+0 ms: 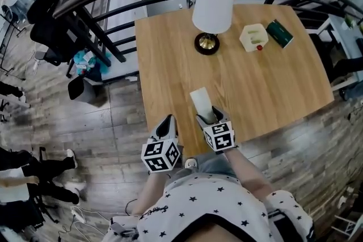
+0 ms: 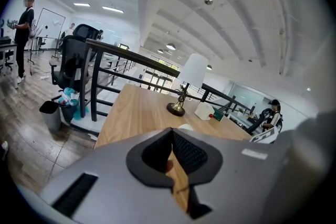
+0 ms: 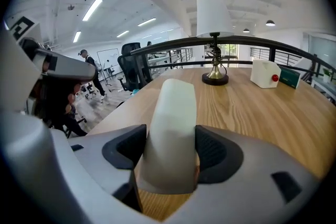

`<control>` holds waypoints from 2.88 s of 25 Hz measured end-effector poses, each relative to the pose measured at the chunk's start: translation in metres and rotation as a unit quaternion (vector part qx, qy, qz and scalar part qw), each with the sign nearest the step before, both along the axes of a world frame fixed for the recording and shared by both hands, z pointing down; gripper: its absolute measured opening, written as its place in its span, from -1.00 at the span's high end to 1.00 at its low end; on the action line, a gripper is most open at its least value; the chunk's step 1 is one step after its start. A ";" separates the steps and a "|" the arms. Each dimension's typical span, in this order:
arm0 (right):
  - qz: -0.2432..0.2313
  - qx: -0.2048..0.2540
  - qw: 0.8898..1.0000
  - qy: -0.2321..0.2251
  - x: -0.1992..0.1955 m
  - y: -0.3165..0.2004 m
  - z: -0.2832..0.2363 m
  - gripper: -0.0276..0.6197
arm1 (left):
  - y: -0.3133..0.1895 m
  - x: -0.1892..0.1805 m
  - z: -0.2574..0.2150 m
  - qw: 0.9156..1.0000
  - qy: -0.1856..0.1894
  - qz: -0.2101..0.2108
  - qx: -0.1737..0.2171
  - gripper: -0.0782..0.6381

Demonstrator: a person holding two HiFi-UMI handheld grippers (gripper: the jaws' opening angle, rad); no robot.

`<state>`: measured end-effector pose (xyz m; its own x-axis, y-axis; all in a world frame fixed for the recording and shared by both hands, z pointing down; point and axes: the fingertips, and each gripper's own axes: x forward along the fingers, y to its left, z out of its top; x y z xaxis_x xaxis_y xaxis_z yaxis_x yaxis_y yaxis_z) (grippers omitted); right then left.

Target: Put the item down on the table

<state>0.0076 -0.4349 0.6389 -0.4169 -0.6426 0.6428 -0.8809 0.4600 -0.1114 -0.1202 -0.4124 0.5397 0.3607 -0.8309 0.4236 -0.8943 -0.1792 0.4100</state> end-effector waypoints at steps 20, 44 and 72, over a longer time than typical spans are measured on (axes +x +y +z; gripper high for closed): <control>-0.040 -0.082 0.994 0.055 -0.009 -0.026 0.045 0.03 | -0.043 0.013 0.001 1.000 -0.007 -0.015 -0.011 0.75; 0.032 -0.016 0.999 0.009 -0.002 0.001 0.000 -0.16 | 0.058 -0.015 -0.015 1.000 -0.005 -0.020 0.011 0.75; -0.009 0.163 0.974 -0.157 0.034 0.250 -0.186 0.93 | 0.259 0.035 -0.042 0.998 -0.010 -0.036 0.044 0.75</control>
<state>0.0420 -0.1849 0.4529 -0.5733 -0.7818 0.2451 -0.8183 0.5309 -0.2205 -0.0850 -0.1538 0.4973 0.2897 -0.8891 0.3544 -0.9145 -0.1479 0.3765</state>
